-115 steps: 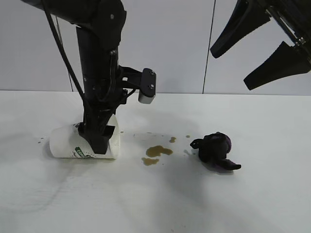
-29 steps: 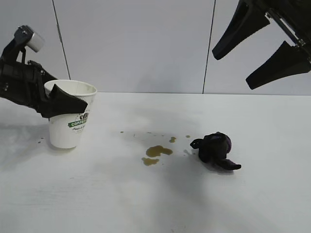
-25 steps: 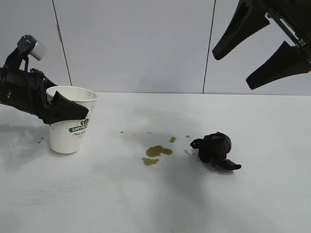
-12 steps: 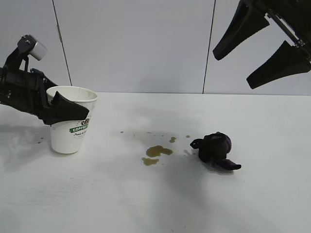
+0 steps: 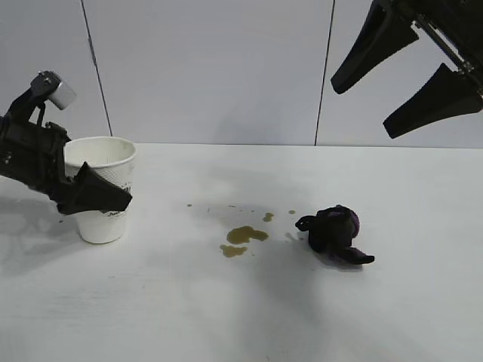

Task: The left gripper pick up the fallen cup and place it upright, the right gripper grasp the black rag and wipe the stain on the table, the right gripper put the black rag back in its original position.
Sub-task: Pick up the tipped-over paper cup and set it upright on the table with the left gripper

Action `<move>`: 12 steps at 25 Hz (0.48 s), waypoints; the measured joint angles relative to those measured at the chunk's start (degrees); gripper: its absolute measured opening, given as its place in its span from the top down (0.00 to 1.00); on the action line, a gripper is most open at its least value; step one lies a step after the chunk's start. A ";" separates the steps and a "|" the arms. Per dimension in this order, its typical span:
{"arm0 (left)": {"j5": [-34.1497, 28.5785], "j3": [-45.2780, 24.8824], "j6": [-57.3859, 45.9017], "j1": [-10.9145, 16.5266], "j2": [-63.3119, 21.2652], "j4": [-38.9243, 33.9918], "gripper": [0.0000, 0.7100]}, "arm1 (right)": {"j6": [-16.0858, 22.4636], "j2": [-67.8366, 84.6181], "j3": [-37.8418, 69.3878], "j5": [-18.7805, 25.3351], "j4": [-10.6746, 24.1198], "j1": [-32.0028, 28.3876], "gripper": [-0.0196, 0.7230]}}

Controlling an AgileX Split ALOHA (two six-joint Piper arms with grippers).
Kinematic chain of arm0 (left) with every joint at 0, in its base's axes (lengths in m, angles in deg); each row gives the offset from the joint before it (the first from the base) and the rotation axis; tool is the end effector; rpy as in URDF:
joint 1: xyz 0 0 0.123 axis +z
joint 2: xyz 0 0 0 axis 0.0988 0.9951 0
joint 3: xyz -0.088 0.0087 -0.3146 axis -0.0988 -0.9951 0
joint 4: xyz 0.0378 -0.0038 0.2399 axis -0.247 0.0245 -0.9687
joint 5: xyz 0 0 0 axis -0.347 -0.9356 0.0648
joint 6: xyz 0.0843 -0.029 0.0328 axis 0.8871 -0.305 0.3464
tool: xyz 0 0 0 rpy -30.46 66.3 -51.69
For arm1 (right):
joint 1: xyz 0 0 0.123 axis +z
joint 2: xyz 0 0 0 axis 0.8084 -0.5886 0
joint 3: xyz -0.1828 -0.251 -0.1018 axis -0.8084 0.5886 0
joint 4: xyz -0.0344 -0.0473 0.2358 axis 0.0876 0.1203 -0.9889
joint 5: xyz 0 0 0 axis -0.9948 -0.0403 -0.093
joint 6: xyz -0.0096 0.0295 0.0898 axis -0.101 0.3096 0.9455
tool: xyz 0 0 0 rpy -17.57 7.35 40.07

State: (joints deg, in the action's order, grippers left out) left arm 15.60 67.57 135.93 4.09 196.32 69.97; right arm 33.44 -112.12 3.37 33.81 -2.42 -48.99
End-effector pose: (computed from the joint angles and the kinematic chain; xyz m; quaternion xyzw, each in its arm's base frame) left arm 0.3741 -0.0716 0.1592 0.4364 0.7947 -0.2111 0.3653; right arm 0.2841 0.0783 0.3274 -0.0347 0.9394 0.3068 0.1490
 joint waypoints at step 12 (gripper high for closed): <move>4.57 0.00 -13.14 0.00 -6.73 -13.72 0.03 | 0.00 0.00 0.00 0.00 0.19 0.00 0.31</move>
State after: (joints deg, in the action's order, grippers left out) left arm 20.18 67.57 122.79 4.09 189.59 56.25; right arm 33.44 -112.12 3.37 33.81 -2.23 -48.99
